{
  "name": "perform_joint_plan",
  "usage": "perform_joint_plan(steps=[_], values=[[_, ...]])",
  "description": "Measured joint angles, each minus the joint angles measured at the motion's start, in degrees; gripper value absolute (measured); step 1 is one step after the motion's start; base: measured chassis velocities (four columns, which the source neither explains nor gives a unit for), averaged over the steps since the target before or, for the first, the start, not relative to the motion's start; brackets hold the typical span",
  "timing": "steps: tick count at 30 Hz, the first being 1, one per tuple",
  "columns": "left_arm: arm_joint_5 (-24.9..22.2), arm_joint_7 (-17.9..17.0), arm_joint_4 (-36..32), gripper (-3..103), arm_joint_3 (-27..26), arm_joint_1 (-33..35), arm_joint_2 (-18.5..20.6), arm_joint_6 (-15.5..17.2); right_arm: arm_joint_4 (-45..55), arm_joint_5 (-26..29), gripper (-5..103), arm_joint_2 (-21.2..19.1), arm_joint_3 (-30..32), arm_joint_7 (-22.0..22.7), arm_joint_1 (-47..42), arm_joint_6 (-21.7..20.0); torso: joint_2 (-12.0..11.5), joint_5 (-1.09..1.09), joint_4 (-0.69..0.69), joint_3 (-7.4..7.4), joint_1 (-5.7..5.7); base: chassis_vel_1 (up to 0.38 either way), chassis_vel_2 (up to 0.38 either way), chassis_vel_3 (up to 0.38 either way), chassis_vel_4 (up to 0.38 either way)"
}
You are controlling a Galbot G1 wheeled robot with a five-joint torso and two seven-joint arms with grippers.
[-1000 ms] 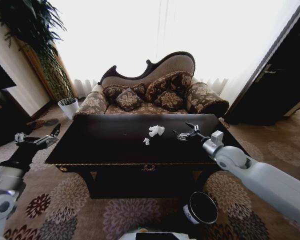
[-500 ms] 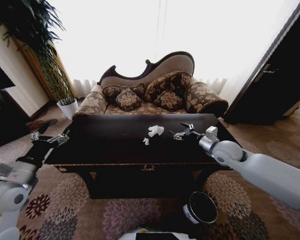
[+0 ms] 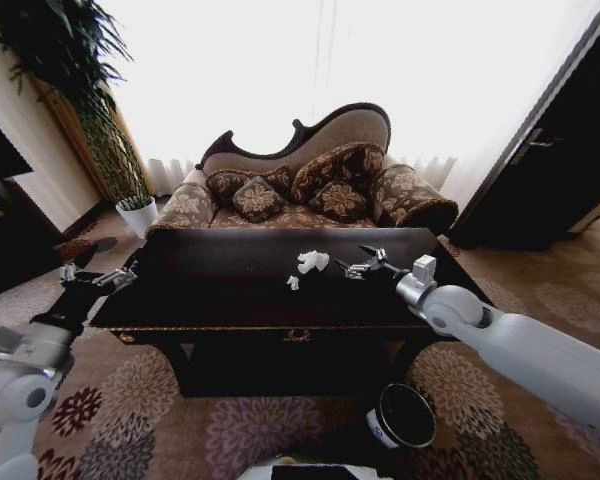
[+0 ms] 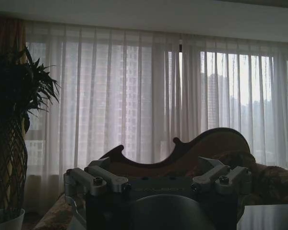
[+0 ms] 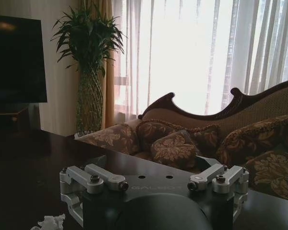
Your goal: Move to the front of the table and place the trash on the table into the trash bin.
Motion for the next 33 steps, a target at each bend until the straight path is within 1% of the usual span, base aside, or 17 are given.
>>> perform_joint_plan(steps=[2,4,5,8,9,11,13,14,15,16,18,23,26,28,30,32,33], values=[[0.12,0.03,-0.43,100,-0.8,0.73,-0.53,-0.1,0.75,-0.8,100,1.03,1.62,0.14,-1.46,-0.01,0.0,-0.01,-0.03,0.0,0.0,0.0,0.0,0.0,0.0],[0.14,0.09,-0.65,100,-1.45,1.14,-0.77,-0.23,0.89,-1.3,100,1.52,1.8,0.13,-1.76,0.0,0.0,0.01,-0.02,0.0,0.0,0.0,0.0,0.0,0.0],[0.14,0.22,-0.99,100,-2.54,1.7,-1.17,-0.39,1.51,-2.06,100,2.52,2.64,0.11,-2.53,0.01,0.0,0.04,0.0,0.0,0.0,0.0,0.0,0.0,0.0],[0.07,0.32,-1.23,100,-3.78,2.27,-1.59,-0.53,3.09,-2.34,100,4.04,4.39,0.26,-3.82,-0.15,0.0,0.03,0.0,0.0,0.0,0.0,0.0,0.0,0.0],[0.04,0.36,-1.39,100,-4.56,2.69,-1.91,-0.69,4.26,-2.32,100,5.12,5.7,0.58,-4.7,-0.52,0.0,0.02,0.0,0.0,0.0,0.0,0.0,0.0,0.0],[0.02,0.39,-1.5,100,-5.19,3.03,-2.25,-0.88,6.28,-2.1,100,6.49,8.79,1.28,-7.16,-1.28,0.0,-0.01,0.02,0.0,0.0,0.0,0.0,0.0,0.0],[0.0,0.4,-1.56,100,-5.21,3.03,-2.39,-0.91,8.63,-1.45,100,7.4,14.42,1.92,-12.49,-1.97,0.0,0.0,0.02,0.0,0.0,0.0,0.0,0.0,0.0],[0.0,0.4,-1.56,100,-5.21,3.03,-2.39,-0.91,8.63,-1.45,100,7.4,14.42,1.92,-12.49,-1.97,0.0,0.0,0.02,0.0,0.0,0.0,0.0,0.0,0.0],[0.02,0.43,-1.58,100,-5.05,2.99,-2.47,-0.92,9.88,-1.12,100,7.85,18.43,2.46,-16.26,-2.27,0.0,0.01,-0.01,0.0,0.0,0.0,0.0,0.0,0.0],[0.05,0.48,-1.58,100,-4.91,2.97,-2.53,-0.92,10.64,-0.94,100,8.18,20.85,2.85,-18.3,-2.6,0.0,0.02,-0.04,0.0,0.0,0.0,0.0,0.0,0.0],[0.3,0.54,-1.67,100,-4.52,2.9,-2.78,-0.94,11.83,-0.57,100,9.19,25.36,3.66,-21.56,-3.2,0.0,0.02,-0.04,-0.01,0.0,0.0,0.0,0.0,0.0],[0.6,0.57,-2.76,100,-3.75,3.01,-3.84,-1.0,12.72,-0.66,100,11.4,30.31,5.34,-25.11,-4.27,0.0,0.01,-0.01,0.0,0.0,0.0,0.0,0.0,0.0],[0.72,0.61,-3.27,100,-3.65,3.39,-4.23,-1.06,12.75,-1.05,100,12.4,31.56,5.76,-25.94,-4.7,0.0,0.01,-0.01,0.0,0.0,0.0,0.0,0.0,0.0],[1.01,0.79,-3.87,100,-3.56,3.95,-4.5,-1.11,11.69,-3.1,100,14.51,32.05,5.57,-26.08,-5.25,0.0,0.02,-0.01,0.0,0.0,0.0,0.0,0.0,0.0],[1.5,0.9,-4.23,100,-3.29,4.22,-4.55,-1.12,10.32,-4.8,100,15.86,31.21,4.93,-25.26,-5.29,0.0,0.04,-0.02,-0.01,-0.01,0.0,0.0,0.0,0.0],[1.69,0.93,-4.37,100,-3.15,4.34,-4.59,-1.12,9.65,-5.27,100,16.22,30.6,4.73,-24.71,-5.28,0.0,0.04,-0.02,-0.01,-0.01,0.0,0.0,0.0,0.0],[2.58,1.06,-4.89,100,-2.59,4.84,-4.88,-1.12,7.69,-5.66,100,16.45,28.44,4.51,-22.85,-5.29,0.0,0.03,-0.01,0.0,0.0,0.0,0.0,0.0,0.0]])
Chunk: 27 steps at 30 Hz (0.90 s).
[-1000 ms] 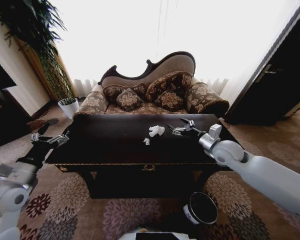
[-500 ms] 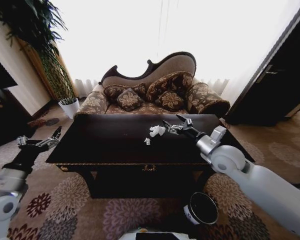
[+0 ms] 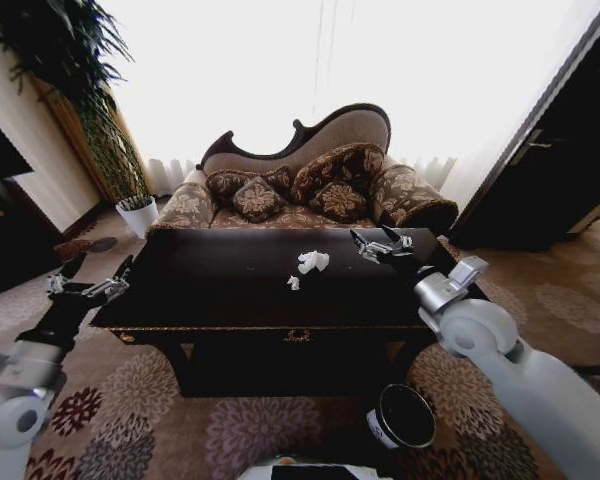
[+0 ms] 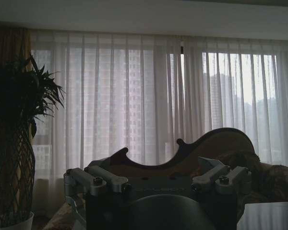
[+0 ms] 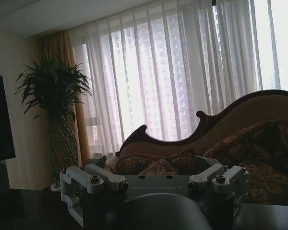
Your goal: Move to the front of the table and place the trash on the table into the trash bin.
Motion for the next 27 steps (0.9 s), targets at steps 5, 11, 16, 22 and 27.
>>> perform_joint_plan(steps=[5,11,16,22,27], values=[[2.19,0.5,-0.69,100,1.34,0.74,-1.21,-0.17,-4.75,0.38,100,-2.53,-7.17,-0.82,6.48,0.49,0.0,-0.02,0.0,0.0,0.0,0.0,0.0,0.0,0.0],[2.88,0.63,-0.83,100,1.59,1.07,-1.68,-0.31,-8.95,0.92,100,-5.14,-16.4,-1.56,16.49,0.94,0.0,-0.02,0.02,0.01,0.0,0.0,0.0,0.0,0.0],[3.02,0.62,0.66,100,3.98,-0.45,0.04,-0.33,-11.54,1.01,100,-8.63,-19.28,-2.6,18.72,1.28,0.0,-0.02,0.0,0.01,0.0,0.0,0.0,0.0,0.0],[3.21,0.63,1.79,100,5.31,-1.28,1.12,-0.27,-11.44,0.25,100,-10.08,-20.64,-3.58,18.35,1.6,0.0,0.0,-0.02,0.01,0.0,0.0,0.0,0.0,0.0],[2.96,0.54,2.08,100,4.88,-1.43,1.42,-0.26,-10.2,-0.58,100,-9.13,-20.17,-3.84,16.03,1.6,-0.01,-0.02,0.02,0.01,0.0,0.0,0.0,0.0,0.0]])
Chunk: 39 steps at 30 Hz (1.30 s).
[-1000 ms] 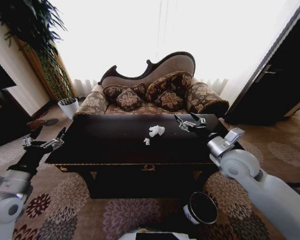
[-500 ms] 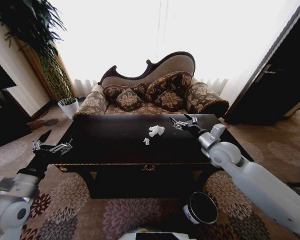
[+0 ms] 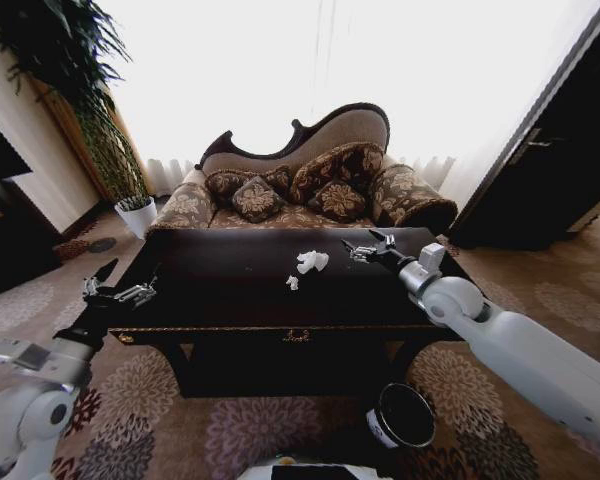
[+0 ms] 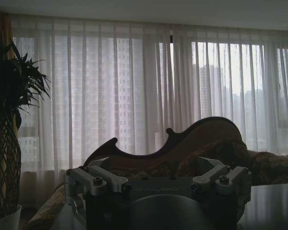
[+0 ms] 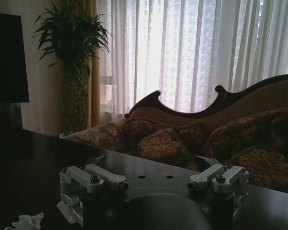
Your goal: Move to the front of the table and place the trash on the table into the trash bin.
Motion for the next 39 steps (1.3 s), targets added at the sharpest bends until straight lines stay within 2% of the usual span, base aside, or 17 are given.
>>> perform_joint_plan(steps=[5,10,15,18,19,22,30,35,39], values=[[-0.14,-0.03,0.34,100,-0.15,-0.17,0.07,0.01,2.39,-1.57,100,-0.4,1.52,0.58,-4.84,-0.48,-0.01,0.02,-0.02,0.0,0.0,0.0,0.0,0.0,0.0],[-0.14,-0.07,0.6,100,0.16,-0.49,0.07,0.01,4.14,-1.43,100,-2.11,0.68,0.55,-4.23,-0.49,0.0,0.01,-0.02,0.0,0.0,0.0,0.0,0.0,0.0],[-0.12,-0.09,0.88,100,0.57,-0.66,0.45,0.01,4.55,-1.57,100,-7.19,-1.47,-1.6,-2.51,0.27,-0.01,0.0,0.0,0.0,0.0,0.0,0.0,0.0,0.0],[-0.5,-0.1,1.33,100,0.6,-0.96,1.24,0.01,4.19,-2.91,100,-12.92,-4.76,-3.69,-2.14,2.58,-0.01,0.0,-0.03,0.0,0.0,0.0,0.0,0.0,0.0],[-0.5,-0.1,1.33,100,0.6,-0.96,1.24,0.01,4.19,-2.91,100,-12.92,-4.76,-3.69,-2.14,2.58,-0.01,0.0,-0.03,0.0,0.0,0.0,0.0,0.0,0.0],[-1.1,-0.16,1.48,100,0.09,-0.98,1.47,-0.1,3.6,-3.1,100,-16.41,-6.02,-4.25,-2.63,5.24,0.0,-0.01,-0.03,-0.01,0.0,0.0,0.0,0.0,0.0],[-1.33,-0.21,2.66,100,-0.4,-0.91,1.21,-0.79,5.21,1.79,100,-15.55,-0.82,-2.17,-2.7,6.85,-0.01,0.01,-0.02,0.0,0.0,0.0,0.0,0.0,0.0],[-1.03,-0.24,2.04,100,-1.79,0.3,-0.94,-1.45,5.51,3.25,100,-14.69,2.29,-1.88,-2.85,7.71,0.0,-0.01,-0.02,-0.01,0.0,0.0,0.0,0.0,0.0],[0.2,-0.21,1.83,100,-2.86,1.03,-2.73,-2.29,7.1,3.7,100,-12.5,5.77,-1.49,-6.07,8.1,0.0,0.02,0.01,0.0,0.0,0.0,0.0,0.0,0.0]])
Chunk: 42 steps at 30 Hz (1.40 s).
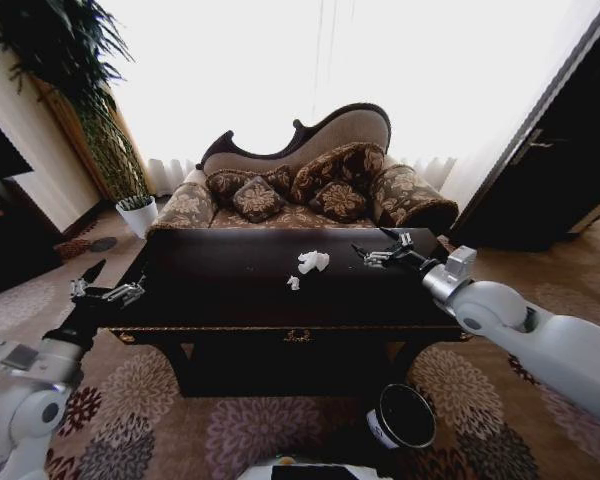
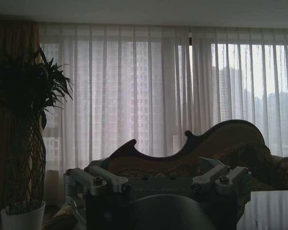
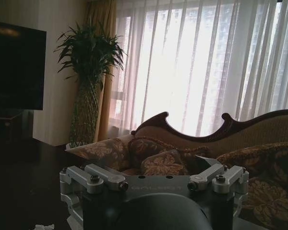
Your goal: Move to the front of the table and place the trash on the table into the trash bin.
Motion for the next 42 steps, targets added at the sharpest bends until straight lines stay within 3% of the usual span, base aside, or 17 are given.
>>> perform_joint_plan(steps=[4,5,9,12,20,24,32,42], values=[[0.66,0.06,1.12,100,1.5,0.14,-0.02,-0.58,1.55,1.38,100,2.43,14.24,0.27,-11.3,0.05,0.0,-0.04,-0.02,0.0,0.0,0.0,0.0,0.0,0.0],[0.66,0.06,1.12,100,1.5,0.14,-0.02,-0.58,1.55,1.38,100,2.43,14.24,0.27,-11.3,0.05,0.0,-0.04,-0.02,0.0,0.0,0.0,0.0,0.0,0.0],[2.33,0.06,3.25,100,3.08,0.43,0.73,-1.36,1.76,1.04,100,6.6,27.19,-0.47,-25.56,1.38,0.0,0.01,-0.06,-0.01,0.0,0.0,0.0,0.0,0.0],[2.56,0.06,3.49,100,3.61,0.29,0.85,-1.4,2.28,0.54,100,7.7,28.11,-0.63,-27.18,1.49,0.0,0.0,-0.07,-0.01,0.0,0.0,0.0,0.0,0.0],[5.11,0.18,3.62,100,5.91,0.52,-0.14,-1.5,2.51,-0.32,100,6.59,21.57,-1.03,-20.24,0.97,0.0,-0.02,-0.03,0.0,0.0,0.0,0.0,0.0,0.0],[6.24,0.34,3.72,100,8.27,0.09,-0.45,-1.69,0.55,-0.83,100,1.69,15.83,-1.7,-16.34,1.7,0.0,-0.01,0.01,0.0,0.0,0.0,0.0,0.0,0.0],[6.57,0.34,6.07,100,12.44,-2.57,2.13,-1.35,-1.88,-1.14,100,-6.61,13.48,-1.17,-16.46,1.05,0.0,-0.02,-0.03,0.0,0.01,0.0,0.0,0.0,0.0],[6.34,0.35,5.9,100,10.19,-1.48,1.33,-1.62,-2.09,-4.22,100,-7.94,10.12,-3.86,-17.6,0.84,0.0,-0.01,-0.03,0.0,0.0,0.0,0.0,0.0,0.0]])
